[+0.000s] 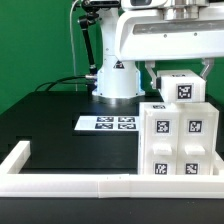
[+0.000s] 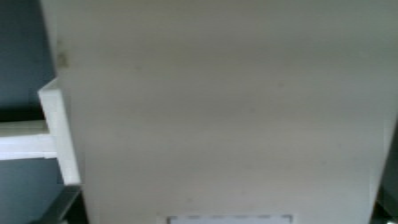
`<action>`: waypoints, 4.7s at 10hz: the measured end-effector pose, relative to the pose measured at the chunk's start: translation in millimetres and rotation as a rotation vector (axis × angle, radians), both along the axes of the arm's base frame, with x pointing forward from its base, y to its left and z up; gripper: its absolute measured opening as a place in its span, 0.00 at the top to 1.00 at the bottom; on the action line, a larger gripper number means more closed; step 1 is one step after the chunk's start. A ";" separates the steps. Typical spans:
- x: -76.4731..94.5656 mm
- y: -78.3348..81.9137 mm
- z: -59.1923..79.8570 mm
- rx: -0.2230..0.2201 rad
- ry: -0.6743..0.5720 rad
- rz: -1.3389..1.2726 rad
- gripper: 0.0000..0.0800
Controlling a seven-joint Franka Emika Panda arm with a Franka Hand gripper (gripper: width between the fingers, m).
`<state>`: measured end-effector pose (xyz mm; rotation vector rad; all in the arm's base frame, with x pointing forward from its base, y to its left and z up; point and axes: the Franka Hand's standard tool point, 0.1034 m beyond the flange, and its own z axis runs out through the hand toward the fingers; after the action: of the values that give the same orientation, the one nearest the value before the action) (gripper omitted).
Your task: Assemble cabinet
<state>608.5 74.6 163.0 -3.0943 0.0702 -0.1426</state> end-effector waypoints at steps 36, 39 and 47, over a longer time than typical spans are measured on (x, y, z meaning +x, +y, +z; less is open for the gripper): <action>8.9 4.2 -8.5 0.196 -0.085 -0.785 0.32; 9.2 7.7 -8.5 0.238 -0.066 -0.973 0.32; 7.4 9.0 -9.9 0.402 0.070 -1.652 0.32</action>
Offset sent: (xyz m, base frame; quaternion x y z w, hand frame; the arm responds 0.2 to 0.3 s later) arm 0.0055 0.0000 -0.0090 0.0099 -0.0018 -0.0165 0.9998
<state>615.9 83.5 153.1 -1.8292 2.1536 -0.0323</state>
